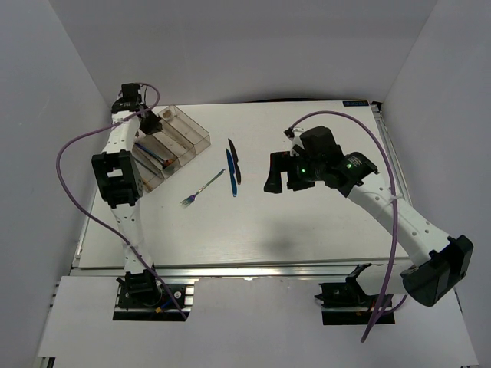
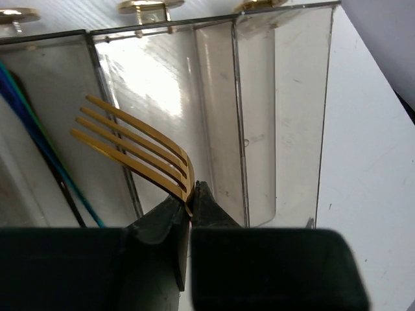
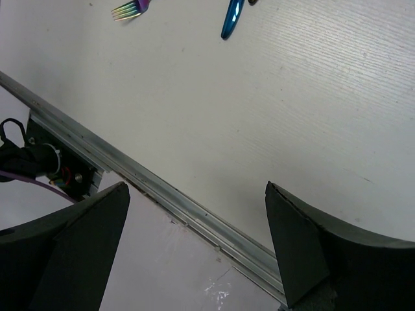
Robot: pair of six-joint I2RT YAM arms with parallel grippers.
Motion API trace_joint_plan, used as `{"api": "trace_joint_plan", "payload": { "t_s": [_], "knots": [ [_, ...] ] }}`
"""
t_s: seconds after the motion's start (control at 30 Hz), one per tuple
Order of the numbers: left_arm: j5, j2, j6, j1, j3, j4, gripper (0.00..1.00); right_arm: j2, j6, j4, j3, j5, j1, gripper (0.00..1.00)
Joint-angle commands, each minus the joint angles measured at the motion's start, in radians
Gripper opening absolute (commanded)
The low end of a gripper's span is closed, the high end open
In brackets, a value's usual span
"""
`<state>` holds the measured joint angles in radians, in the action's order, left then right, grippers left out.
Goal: Sort the eating utensils into containers
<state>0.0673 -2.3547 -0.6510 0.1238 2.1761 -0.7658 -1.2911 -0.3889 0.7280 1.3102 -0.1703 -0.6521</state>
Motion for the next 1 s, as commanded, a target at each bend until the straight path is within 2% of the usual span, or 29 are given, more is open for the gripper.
{"api": "trace_joint_plan", "payload": {
  "t_s": [0.0, 0.1, 0.13, 0.27, 0.33, 0.37, 0.43, 0.47, 0.53, 0.57, 0.67, 0.7, 0.8, 0.97],
  "knots": [
    [0.060, 0.051, -0.019, -0.003, -0.024, 0.065, 0.23, -0.008, 0.036, 0.021, 0.007, -0.001, 0.000, 0.89],
    [0.051, 0.055, -0.015, -0.013, -0.016, 0.043, 0.50, -0.028, 0.041, 0.024, 0.014, -0.005, 0.000, 0.89],
    [0.046, 0.064, -0.007, -0.018, -0.010, 0.036, 0.63, -0.033, 0.042, 0.022, 0.015, -0.005, 0.000, 0.89],
    [0.029, 0.109, 0.014, -0.021, -0.012, 0.003, 0.77, -0.043, 0.045, 0.016, 0.024, -0.005, 0.000, 0.89],
    [0.019, 0.139, 0.049, -0.032, -0.007, -0.013, 0.80, -0.050, 0.047, 0.014, 0.034, -0.005, 0.000, 0.89],
    [0.006, 0.176, 0.069, -0.041, -0.001, -0.023, 0.96, -0.051, 0.053, 0.014, 0.040, -0.002, 0.000, 0.89],
    [-0.052, 0.222, 0.149, -0.090, -0.009, -0.052, 0.98, -0.053, 0.058, 0.011, 0.047, 0.003, 0.000, 0.89],
    [-0.096, 0.280, 0.178, -0.108, -0.060, -0.056, 0.98, -0.051, 0.061, 0.010, 0.049, 0.005, 0.000, 0.89],
    [-0.180, 0.339, 0.281, -0.221, -0.131, -0.082, 0.98, -0.047, 0.064, 0.007, 0.047, 0.009, 0.000, 0.89],
    [-0.263, 0.392, 0.309, -0.257, -0.222, -0.090, 0.98, -0.043, 0.068, 0.007, 0.044, 0.012, 0.000, 0.89],
    [-0.333, 0.477, 0.381, -0.363, -0.401, -0.061, 0.97, -0.019, 0.073, 0.008, 0.026, 0.015, 0.000, 0.89],
    [-0.333, 0.524, 0.408, -0.401, -0.515, -0.034, 0.96, -0.001, 0.077, 0.008, 0.020, 0.015, 0.002, 0.89],
    [-0.288, 0.583, 0.471, -0.462, -0.680, 0.011, 0.92, 0.029, 0.088, 0.019, -0.005, 0.012, 0.000, 0.89],
    [-0.276, 0.568, 0.527, -0.504, -0.768, 0.066, 0.92, 0.059, 0.093, 0.027, -0.063, -0.029, 0.000, 0.89]
  ]
}}
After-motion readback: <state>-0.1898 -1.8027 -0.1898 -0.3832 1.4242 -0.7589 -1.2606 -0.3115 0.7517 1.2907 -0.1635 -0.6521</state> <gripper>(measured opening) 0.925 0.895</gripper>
